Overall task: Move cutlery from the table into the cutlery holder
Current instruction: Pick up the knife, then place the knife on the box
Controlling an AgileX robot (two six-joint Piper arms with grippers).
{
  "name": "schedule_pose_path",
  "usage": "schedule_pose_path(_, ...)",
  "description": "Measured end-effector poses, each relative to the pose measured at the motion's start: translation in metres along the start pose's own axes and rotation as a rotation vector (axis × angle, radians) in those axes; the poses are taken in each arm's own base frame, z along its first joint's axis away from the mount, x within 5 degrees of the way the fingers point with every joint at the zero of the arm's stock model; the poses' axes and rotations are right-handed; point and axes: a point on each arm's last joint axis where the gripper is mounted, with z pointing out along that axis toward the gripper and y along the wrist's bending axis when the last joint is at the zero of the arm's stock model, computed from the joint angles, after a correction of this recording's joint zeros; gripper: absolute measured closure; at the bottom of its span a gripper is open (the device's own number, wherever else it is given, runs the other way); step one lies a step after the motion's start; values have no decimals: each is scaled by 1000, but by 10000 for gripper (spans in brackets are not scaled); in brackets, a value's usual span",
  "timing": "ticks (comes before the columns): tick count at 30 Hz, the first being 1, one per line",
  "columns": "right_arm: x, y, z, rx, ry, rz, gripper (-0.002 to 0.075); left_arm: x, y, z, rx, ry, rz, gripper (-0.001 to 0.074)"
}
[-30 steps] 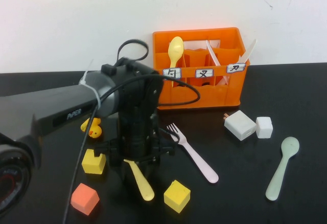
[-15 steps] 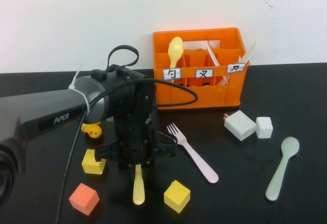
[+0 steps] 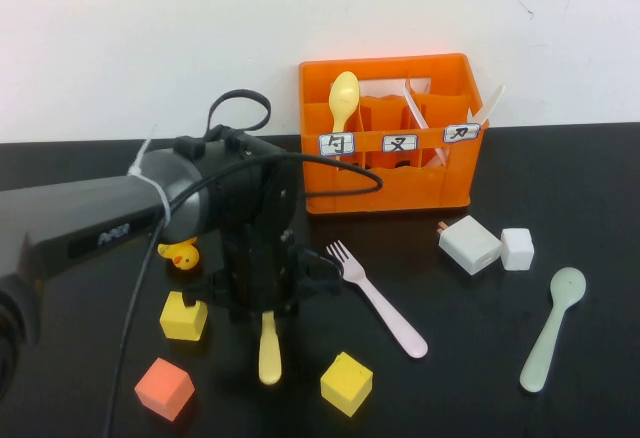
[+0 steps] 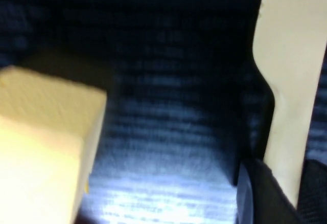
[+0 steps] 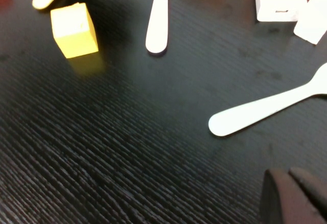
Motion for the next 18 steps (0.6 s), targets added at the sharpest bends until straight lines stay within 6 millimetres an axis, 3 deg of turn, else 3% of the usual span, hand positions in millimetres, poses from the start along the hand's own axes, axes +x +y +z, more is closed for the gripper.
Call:
schedule_pose_path(3,0,0,0,0,0,0,728,-4,2,-16,30,-66,-2,608)
schedule_pose_path(10,-1,0,0,4,-7,4,728,-5,10,-81,127,-281,21,608)
schedule_pose_path(15,-1,-1,0,10,-15,5,728,-10,11,-123,250,-506,57,608)
schedule_pose_path(18,-1,-1,0,12,-16,5,728,-17,5,-137,351,-651,87,608)
